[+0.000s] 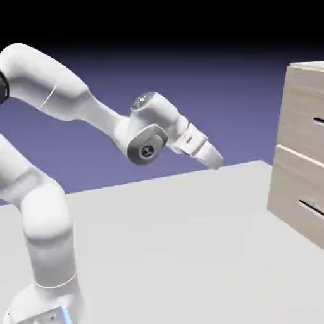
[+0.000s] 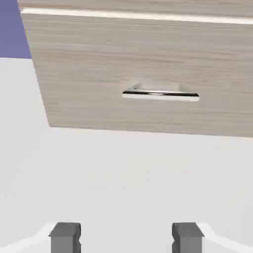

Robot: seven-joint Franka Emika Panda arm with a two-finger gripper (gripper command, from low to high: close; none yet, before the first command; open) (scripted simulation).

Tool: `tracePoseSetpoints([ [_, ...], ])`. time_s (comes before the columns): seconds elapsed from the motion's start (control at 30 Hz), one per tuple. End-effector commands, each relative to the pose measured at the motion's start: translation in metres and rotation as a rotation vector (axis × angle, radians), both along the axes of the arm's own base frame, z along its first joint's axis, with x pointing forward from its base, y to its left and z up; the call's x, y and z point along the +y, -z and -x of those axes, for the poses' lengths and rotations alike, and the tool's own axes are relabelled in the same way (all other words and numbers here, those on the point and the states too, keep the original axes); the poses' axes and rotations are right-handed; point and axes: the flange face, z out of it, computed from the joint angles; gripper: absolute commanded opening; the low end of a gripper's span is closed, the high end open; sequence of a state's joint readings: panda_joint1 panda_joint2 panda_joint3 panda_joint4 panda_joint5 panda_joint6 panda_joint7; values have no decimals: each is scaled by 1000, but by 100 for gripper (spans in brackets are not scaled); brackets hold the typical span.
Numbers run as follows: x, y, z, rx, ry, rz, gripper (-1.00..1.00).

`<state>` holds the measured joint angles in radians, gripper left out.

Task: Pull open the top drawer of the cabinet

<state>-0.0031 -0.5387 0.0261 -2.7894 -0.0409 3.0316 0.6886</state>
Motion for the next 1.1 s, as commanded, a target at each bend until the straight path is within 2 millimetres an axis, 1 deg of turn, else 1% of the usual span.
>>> tracePoseSetpoints([
  [0.0, 7, 3, -6, 13, -59, 67, 0],
  [0.13, 33, 19, -29, 69, -303, 322, 0],
  [0.3, 67, 44, -55, 133, -627, 607, 0],
  [0.6, 127, 97, -88, 180, -1240, 1038, 0],
  [0.87, 177, 136, -106, 96, -1767, 1364, 0],
  [1.07, 210, 153, -117, -59, -2104, 1610, 0],
])
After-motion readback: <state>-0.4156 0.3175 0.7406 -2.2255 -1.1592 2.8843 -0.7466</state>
